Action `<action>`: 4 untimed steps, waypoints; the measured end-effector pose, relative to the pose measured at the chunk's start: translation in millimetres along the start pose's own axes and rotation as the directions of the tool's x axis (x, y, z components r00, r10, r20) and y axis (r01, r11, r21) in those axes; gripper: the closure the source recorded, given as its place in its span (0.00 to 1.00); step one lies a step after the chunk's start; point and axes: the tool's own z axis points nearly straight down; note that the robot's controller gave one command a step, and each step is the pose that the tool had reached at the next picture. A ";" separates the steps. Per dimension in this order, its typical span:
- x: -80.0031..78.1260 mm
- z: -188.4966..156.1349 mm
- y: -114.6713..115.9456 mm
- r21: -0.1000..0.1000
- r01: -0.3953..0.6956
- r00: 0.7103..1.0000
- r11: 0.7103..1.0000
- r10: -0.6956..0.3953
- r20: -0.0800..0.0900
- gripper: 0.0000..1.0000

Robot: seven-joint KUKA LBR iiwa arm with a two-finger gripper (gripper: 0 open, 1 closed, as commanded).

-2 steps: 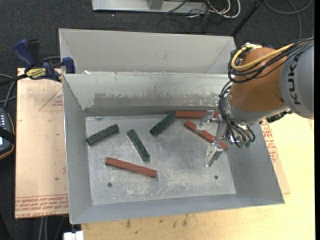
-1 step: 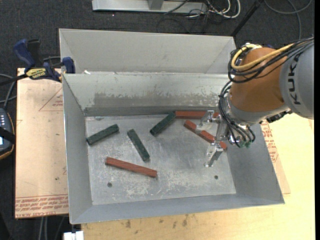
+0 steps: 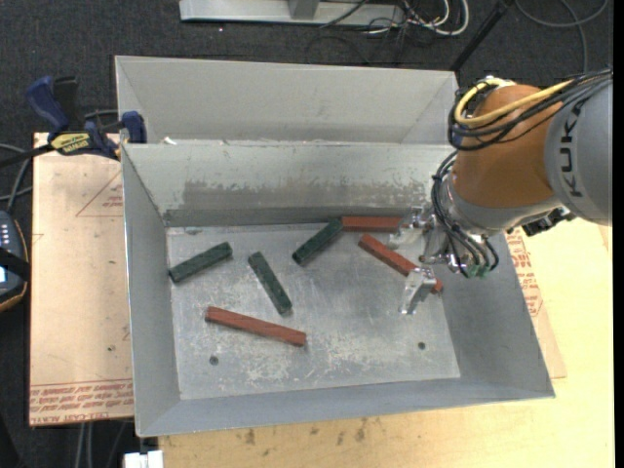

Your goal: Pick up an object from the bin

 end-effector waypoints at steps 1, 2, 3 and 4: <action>0.3 79.5 -19.6 0.003 -0.275 0.961 0.961 0.275 0.002 1.00; 1.0 79.7 -19.0 0.003 -0.274 0.962 0.962 0.274 -0.002 0.00; 1.0 79.7 -18.9 0.003 -0.274 0.962 0.962 0.274 -0.001 0.00; -10.0 46.2 -30.2 0.004 -0.345 0.939 0.939 0.345 -0.007 0.00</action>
Offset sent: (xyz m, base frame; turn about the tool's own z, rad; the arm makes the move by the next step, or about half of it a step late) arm 0.0000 0.0000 0.0000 0.0000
